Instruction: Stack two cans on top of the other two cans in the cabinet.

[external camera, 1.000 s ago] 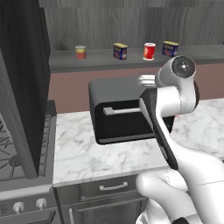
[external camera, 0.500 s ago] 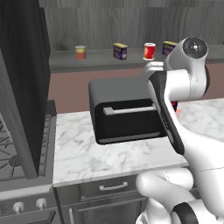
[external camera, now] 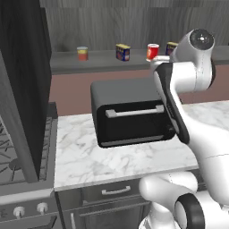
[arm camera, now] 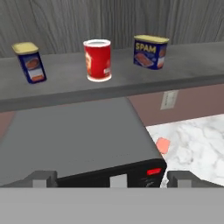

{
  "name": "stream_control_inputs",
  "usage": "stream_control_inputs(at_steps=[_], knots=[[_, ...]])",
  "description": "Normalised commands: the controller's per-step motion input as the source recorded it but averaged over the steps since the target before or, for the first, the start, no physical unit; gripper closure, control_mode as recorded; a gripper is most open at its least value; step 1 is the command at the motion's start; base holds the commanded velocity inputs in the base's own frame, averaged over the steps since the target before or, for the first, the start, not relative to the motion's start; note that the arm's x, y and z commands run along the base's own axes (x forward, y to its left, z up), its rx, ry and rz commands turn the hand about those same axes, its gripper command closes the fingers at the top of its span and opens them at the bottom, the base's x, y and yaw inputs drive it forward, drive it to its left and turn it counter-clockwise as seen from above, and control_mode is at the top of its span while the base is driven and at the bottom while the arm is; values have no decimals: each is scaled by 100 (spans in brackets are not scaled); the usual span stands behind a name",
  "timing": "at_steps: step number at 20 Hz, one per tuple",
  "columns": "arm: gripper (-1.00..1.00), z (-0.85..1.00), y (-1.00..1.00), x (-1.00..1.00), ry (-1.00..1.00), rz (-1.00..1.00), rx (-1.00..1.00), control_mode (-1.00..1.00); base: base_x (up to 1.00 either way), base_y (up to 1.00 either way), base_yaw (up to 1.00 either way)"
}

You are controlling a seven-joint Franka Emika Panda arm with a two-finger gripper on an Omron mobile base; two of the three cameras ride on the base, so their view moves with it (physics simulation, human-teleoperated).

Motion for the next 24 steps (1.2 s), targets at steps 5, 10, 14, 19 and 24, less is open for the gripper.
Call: stream_control_inputs(at_steps=[5, 10, 14, 19, 24], knots=[[-100, 11, -5, 33, -2, 2, 0, -100, 0, 0, 0], [-100, 5, -6, 38, -5, 3, 0, -100, 0, 0, 0], [-100, 1, -6, 38, -4, 7, 0, -100, 0, 0, 0], [-100, 0, -3, 33, -5, 9, 0, -100, 0, 0, 0], [-100, 0, 0, 31, 0, 5, 0, -100, 0, 0, 0]])
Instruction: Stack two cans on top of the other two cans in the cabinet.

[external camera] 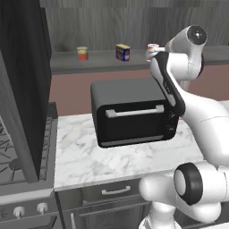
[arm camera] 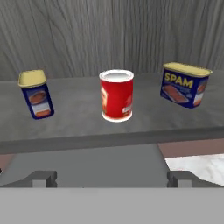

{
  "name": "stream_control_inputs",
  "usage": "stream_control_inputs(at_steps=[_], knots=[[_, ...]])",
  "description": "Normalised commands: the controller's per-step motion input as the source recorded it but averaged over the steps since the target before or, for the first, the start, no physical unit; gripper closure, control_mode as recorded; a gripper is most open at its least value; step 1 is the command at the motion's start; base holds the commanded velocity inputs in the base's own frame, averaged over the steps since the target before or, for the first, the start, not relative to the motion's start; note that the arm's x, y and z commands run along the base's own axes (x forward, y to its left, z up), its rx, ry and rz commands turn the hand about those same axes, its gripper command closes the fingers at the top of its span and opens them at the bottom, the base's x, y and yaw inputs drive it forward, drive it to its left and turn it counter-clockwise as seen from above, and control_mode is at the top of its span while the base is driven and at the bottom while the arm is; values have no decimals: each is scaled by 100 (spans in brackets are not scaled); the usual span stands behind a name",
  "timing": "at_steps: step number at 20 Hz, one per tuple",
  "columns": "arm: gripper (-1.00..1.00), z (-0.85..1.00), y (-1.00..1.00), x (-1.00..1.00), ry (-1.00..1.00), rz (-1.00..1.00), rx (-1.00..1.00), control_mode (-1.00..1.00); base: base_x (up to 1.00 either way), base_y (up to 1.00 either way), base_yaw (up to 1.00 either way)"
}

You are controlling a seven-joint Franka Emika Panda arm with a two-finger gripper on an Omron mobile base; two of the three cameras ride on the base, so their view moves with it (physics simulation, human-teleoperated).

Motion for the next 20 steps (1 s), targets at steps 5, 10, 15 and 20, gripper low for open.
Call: stream_control_inputs(at_steps=[5, 10, 15, 20], knots=[[-100, 0, -1, 28, 0, 2, -4, -100, 0, 0, 0], [-100, 0, -2, 29, 0, 0, -6, -100, 0, 0, 0], [-100, -1, -4, 26, 0, 0, -5, -100, 0, 0, 0], [-100, -3, -7, 25, 0, 0, 0, -100, 0, 0, 0]])
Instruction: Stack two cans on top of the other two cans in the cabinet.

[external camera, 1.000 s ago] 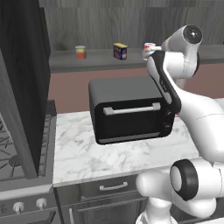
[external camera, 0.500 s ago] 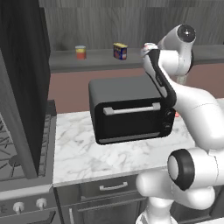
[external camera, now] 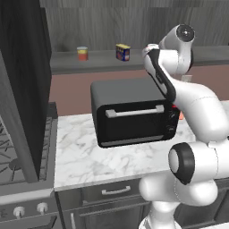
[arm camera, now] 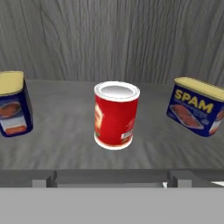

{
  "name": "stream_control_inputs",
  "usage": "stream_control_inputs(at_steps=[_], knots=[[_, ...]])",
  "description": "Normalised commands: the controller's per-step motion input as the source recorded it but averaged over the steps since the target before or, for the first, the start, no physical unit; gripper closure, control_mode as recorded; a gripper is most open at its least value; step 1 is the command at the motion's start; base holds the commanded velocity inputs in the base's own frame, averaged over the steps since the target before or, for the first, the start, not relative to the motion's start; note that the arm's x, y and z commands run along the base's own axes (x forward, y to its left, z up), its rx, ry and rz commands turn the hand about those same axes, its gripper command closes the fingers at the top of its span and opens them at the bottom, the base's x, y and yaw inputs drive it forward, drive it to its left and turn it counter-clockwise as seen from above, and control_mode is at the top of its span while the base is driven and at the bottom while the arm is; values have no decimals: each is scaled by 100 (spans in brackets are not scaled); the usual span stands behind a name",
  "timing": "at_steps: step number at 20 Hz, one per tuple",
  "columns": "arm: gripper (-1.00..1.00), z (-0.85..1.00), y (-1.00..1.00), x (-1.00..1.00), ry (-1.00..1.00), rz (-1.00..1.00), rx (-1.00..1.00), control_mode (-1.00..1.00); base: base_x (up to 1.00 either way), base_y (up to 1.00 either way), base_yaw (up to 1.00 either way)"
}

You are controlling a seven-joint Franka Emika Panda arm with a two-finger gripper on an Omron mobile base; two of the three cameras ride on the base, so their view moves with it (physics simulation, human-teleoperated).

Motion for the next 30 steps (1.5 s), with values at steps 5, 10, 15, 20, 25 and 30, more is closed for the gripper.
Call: stream_control_inputs(at_steps=[5, 10, 15, 20, 25, 30], knots=[[-100, -2, -9, 19, 1, 0, 0, -100, 0, 0, 0], [-100, -5, -8, 20, 0, 0, 0, -100, 0, 0, 0], [-100, -3, -2, 15, 0, 0, 0, -100, 0, 0, 0], [-100, -1, 0, 4, 1, 0, 0, -100, 0, 0, 0], [-100, 0, 0, 9, 2, 0, 0, -100, 0, 0, 0], [-100, -4, 0, 14, 2, 0, 0, -100, 0, 0, 0]])
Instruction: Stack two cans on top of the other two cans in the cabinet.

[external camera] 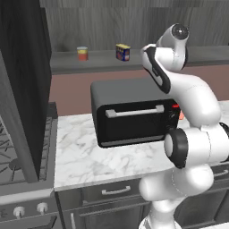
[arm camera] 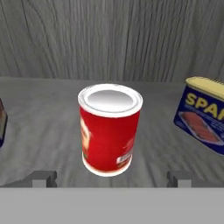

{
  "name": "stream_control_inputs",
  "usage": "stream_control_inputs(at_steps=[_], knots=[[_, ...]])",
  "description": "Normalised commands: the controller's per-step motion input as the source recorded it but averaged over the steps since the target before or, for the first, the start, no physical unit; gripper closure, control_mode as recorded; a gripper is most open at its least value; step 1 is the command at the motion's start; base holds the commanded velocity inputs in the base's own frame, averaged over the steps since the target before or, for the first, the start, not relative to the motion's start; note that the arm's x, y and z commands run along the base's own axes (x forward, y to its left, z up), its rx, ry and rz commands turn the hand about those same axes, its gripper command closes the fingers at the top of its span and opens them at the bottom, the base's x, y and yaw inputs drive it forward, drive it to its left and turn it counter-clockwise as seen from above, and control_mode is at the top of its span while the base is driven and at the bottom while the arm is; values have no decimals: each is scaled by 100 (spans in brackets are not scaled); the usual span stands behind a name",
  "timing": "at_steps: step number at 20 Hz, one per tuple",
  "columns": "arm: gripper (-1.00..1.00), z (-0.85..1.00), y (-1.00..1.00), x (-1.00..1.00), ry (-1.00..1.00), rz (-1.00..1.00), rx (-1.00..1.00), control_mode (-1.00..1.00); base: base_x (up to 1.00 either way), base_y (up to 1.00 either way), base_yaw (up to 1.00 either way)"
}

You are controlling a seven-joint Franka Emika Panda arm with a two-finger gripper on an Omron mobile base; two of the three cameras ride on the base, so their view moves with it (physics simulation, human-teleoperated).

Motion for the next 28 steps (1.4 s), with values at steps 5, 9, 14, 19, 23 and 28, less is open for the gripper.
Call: stream_control_inputs(at_steps=[5, 9, 14, 19, 23, 28], knots=[[-100, -6, 0, 24, 2, 0, 0, -100, 0, 0, 0], [-100, -5, 0, 21, 0, 0, 0, -100, 0, 0, 0], [-100, -4, 0, 19, 0, 0, 0, -100, 0, 0, 0], [-100, -4, 0, 16, 0, 0, 0, -100, 0, 0, 0], [-100, -6, 0, 13, 0, 0, 0, -100, 0, 0, 0], [-100, -3, 0, 13, 0, 0, 0, -100, 0, 0, 0]])
